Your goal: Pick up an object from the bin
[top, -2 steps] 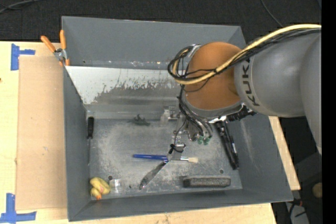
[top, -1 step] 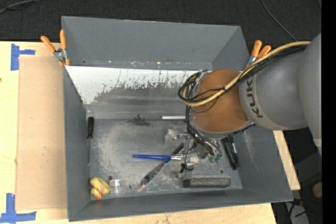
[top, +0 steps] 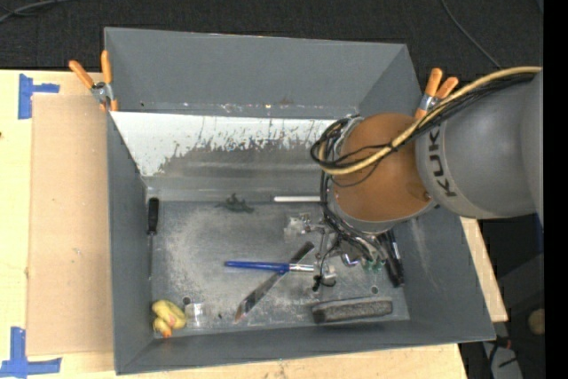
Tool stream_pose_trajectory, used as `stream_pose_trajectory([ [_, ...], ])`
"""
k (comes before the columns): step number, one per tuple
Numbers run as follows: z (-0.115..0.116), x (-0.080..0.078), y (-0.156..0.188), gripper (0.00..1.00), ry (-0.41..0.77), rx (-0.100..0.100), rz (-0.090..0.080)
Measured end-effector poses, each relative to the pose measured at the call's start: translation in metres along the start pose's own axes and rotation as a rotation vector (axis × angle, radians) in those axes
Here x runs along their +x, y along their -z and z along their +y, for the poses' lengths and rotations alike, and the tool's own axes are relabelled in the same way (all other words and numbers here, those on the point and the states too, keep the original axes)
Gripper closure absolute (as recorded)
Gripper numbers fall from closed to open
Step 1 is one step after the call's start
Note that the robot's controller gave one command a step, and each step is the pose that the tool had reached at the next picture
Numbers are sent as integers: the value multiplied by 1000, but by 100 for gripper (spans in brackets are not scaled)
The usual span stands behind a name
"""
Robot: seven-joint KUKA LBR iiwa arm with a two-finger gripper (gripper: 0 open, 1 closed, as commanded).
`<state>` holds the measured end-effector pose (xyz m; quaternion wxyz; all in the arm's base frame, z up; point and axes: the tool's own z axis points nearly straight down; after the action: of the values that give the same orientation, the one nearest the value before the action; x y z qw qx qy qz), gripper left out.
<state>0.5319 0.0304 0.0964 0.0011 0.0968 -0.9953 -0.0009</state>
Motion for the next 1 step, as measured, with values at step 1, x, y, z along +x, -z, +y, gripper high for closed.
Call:
stream_pose_trajectory([
  [1, 38, -1, 2, 0, 260, -1, 8],
])
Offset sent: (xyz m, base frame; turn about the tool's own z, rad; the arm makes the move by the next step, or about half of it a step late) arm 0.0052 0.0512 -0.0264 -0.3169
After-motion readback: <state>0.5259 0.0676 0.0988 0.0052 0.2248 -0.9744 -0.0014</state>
